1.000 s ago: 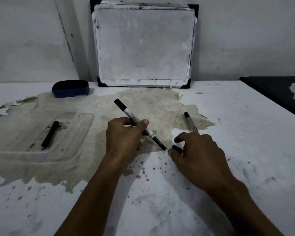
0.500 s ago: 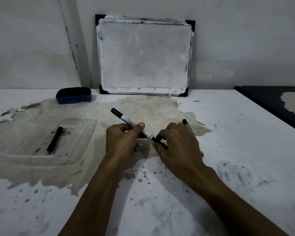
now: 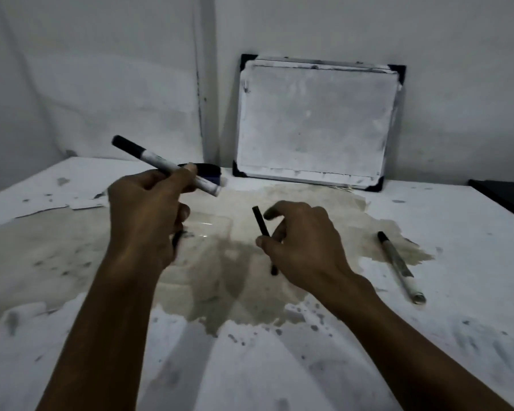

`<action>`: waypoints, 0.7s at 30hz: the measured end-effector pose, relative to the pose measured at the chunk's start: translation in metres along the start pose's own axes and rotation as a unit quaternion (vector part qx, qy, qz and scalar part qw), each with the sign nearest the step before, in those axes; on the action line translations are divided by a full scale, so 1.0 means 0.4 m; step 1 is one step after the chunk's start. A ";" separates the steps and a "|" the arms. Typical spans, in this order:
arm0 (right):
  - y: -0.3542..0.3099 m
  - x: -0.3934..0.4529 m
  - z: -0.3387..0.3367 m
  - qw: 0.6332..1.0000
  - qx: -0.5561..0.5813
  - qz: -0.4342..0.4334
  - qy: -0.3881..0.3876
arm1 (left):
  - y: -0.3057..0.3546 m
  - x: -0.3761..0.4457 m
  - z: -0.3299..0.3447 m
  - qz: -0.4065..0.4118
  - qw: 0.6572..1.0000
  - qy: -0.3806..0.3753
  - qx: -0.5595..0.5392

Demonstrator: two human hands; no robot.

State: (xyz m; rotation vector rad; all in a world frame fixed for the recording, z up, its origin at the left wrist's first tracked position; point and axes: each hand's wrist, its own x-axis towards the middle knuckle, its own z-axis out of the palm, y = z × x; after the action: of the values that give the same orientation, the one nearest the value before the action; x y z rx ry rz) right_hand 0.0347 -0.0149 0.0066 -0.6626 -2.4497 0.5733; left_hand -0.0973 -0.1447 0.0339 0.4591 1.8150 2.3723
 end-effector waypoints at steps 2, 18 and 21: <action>-0.061 0.034 0.044 0.999 0.036 0.003 -0.027 | 0.020 0.015 -0.067 0.011 0.999 0.029 0.009; -0.261 0.180 0.303 0.960 -0.236 -0.023 -0.151 | 0.008 0.014 -0.256 -0.058 0.995 0.087 -0.005; -0.259 0.178 0.303 0.960 -0.231 -0.020 -0.157 | -0.002 0.013 -0.260 -0.064 0.994 0.085 -0.004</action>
State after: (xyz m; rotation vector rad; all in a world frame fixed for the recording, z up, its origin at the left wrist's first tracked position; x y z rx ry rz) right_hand -0.1235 -0.0876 -0.0058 -0.7434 -2.9241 0.0835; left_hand -0.1344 -0.2389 0.0095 0.1392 1.8390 2.3946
